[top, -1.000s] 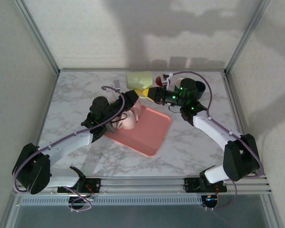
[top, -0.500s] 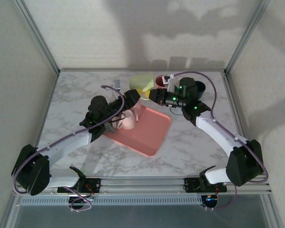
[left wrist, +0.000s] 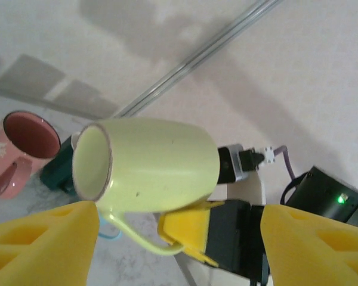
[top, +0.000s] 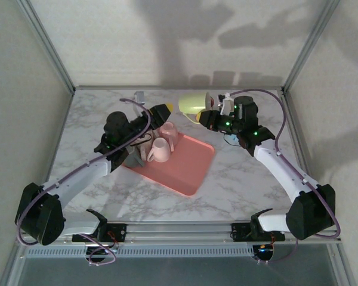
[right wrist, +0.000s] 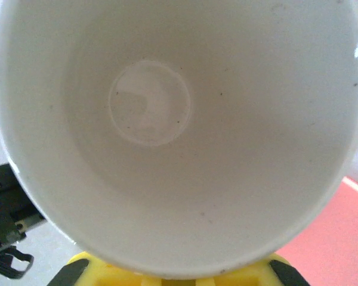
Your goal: Turn the mug right side up
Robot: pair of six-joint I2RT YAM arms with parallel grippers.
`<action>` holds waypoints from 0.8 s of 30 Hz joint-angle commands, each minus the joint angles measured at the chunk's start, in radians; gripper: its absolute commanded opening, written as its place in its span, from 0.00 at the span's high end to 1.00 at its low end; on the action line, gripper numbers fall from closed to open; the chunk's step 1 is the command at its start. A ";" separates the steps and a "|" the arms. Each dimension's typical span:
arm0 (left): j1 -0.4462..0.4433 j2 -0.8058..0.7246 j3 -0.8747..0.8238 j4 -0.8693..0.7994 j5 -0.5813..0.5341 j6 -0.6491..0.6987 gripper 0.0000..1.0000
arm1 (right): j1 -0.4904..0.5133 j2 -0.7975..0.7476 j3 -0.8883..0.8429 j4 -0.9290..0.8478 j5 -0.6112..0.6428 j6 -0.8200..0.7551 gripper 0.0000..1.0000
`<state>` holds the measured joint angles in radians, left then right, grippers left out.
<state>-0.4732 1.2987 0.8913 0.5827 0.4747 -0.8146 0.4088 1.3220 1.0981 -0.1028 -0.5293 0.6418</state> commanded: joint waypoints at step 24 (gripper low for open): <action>0.029 -0.040 0.066 -0.337 -0.038 0.268 0.29 | -0.060 -0.077 0.175 -0.444 0.501 -0.341 1.00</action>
<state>-0.4496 1.2835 0.9241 0.3599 0.4744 -0.6483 0.3637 1.3041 1.2030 -0.4892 -0.1833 0.3840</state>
